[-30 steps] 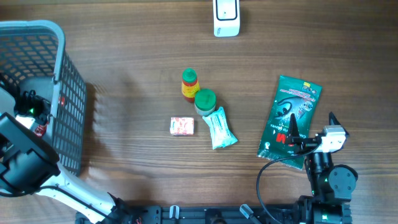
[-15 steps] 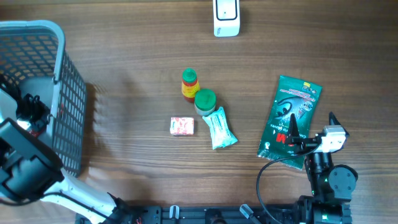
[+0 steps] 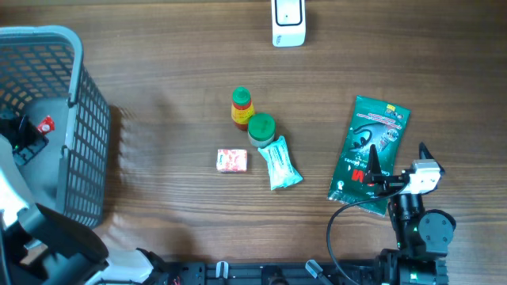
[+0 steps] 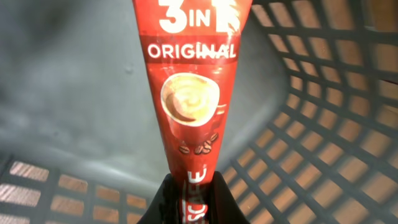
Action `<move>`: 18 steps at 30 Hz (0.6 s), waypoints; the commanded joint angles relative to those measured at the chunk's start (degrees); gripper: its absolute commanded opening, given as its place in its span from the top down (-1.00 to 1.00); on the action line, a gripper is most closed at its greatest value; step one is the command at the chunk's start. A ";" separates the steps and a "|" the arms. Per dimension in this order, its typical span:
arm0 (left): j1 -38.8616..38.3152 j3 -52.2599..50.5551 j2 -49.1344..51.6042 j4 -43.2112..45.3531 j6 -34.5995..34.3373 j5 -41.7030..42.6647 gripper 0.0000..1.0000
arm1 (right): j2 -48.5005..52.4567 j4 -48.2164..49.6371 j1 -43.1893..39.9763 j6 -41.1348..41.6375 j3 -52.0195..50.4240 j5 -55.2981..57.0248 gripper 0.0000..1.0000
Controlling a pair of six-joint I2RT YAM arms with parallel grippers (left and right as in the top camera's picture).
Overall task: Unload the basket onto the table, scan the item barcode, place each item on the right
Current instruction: 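Lift the coffee stick out and set it right of the wipes pack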
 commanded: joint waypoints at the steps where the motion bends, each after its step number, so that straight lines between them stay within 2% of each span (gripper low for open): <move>1: 0.24 0.02 -6.69 -0.07 1.14 -0.72 0.92 | -0.11 0.20 0.20 0.42 -0.07 0.55 -0.99; 11: -2.23 0.02 -25.18 1.36 4.57 5.68 0.92 | -0.11 0.20 0.20 0.44 -0.07 0.55 -0.99; 14: -5.79 0.02 -30.45 1.38 5.68 6.34 0.92 | -0.11 0.20 0.20 0.42 -0.07 0.57 -0.99; 18: -15.58 0.02 -36.89 1.16 7.91 6.29 0.92 | -0.11 0.20 0.20 0.44 -0.07 0.55 -0.99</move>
